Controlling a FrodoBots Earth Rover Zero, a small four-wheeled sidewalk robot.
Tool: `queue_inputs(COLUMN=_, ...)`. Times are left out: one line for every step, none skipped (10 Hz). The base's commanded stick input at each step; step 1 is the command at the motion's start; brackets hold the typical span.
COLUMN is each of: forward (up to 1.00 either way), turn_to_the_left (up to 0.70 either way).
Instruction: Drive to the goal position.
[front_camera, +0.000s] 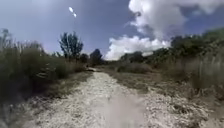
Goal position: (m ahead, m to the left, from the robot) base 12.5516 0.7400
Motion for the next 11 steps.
queue_inputs(forward=0.85, turn_to_the_left=0.07)
queue_inputs(forward=0.85, turn_to_the_left=0.24)
queue_inputs(forward=0.85, turn_to_the_left=0.34)
queue_inputs(forward=0.85, turn_to_the_left=0.34)
queue_inputs(forward=0.85, turn_to_the_left=0.24)
queue_inputs(forward=0.85, turn_to_the_left=0.0)
queue_inputs(forward=0.85, turn_to_the_left=0.0)
queue_inputs(forward=0.85, turn_to_the_left=0.0)
queue_inputs(forward=0.85, turn_to_the_left=0.0)
queue_inputs(forward=0.85, turn_to_the_left=0.0)
queue_inputs(forward=0.85, turn_to_the_left=0.0)
